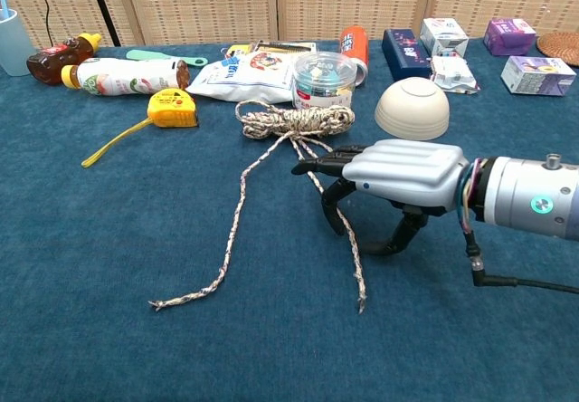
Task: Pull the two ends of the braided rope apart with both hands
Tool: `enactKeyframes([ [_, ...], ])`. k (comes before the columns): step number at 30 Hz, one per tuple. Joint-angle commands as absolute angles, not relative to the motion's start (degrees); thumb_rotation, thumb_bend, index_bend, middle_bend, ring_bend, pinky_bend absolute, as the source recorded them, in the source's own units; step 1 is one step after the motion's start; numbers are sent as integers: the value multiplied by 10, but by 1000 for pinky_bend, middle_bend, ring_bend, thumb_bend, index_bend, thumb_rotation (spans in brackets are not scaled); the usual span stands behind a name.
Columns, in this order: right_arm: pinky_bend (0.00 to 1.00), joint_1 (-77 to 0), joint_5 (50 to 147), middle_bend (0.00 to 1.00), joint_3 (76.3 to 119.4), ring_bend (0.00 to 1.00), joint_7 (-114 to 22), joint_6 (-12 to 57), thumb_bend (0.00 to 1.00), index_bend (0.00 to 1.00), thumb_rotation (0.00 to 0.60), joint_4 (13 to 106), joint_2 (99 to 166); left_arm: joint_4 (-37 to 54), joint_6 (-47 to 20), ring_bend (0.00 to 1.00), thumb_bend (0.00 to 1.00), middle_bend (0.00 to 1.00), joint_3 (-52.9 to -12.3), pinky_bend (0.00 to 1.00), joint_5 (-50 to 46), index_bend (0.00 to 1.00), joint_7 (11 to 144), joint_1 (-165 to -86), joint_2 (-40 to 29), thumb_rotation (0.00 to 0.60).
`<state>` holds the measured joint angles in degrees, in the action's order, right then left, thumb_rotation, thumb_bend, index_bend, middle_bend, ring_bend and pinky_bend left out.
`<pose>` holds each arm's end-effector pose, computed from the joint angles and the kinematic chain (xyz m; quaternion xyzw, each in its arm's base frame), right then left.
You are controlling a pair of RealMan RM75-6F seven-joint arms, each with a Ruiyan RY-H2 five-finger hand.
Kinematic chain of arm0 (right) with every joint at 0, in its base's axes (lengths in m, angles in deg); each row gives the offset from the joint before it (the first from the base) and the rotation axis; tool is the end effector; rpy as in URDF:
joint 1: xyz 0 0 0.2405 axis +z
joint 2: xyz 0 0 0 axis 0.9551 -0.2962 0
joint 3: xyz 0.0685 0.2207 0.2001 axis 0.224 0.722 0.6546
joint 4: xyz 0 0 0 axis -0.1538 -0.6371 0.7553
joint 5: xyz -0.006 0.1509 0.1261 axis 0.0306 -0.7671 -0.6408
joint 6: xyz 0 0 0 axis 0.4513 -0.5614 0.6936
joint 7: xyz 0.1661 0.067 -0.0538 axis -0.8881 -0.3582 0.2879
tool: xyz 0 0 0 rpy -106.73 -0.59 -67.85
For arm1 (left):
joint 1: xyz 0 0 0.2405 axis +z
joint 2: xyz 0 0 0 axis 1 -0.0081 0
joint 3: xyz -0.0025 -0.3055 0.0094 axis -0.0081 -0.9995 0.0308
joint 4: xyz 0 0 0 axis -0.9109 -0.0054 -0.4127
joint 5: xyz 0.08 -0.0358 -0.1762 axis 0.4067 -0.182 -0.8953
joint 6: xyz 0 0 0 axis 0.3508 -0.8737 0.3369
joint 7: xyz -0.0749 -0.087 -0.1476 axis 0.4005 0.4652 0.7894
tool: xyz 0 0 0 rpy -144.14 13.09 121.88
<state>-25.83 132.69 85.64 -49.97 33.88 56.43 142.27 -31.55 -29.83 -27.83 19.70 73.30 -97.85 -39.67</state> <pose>-0.1530 -0.3644 -0.0853 0.8656 -0.2651 0.3636 0.2196 -0.2843 0.2396 0.2442 -0.6123 -0.3975 -0.3803 0.5679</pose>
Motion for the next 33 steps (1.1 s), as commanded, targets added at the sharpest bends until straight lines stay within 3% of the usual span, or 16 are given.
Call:
enactKeyframes([
  [1, 0, -257, 1327, 4, 853, 0, -499, 342, 347, 478, 600, 564, 1419, -316, -297, 54, 241, 65, -278, 0, 198, 212, 732, -979, -396, 600],
  [33, 0, -246, 1319, 49, 841, 0, -487, 356, 347, 523, 600, 564, 1431, -310, -293, 54, 241, 66, -278, 0, 193, 212, 733, -982, -391, 600],
])
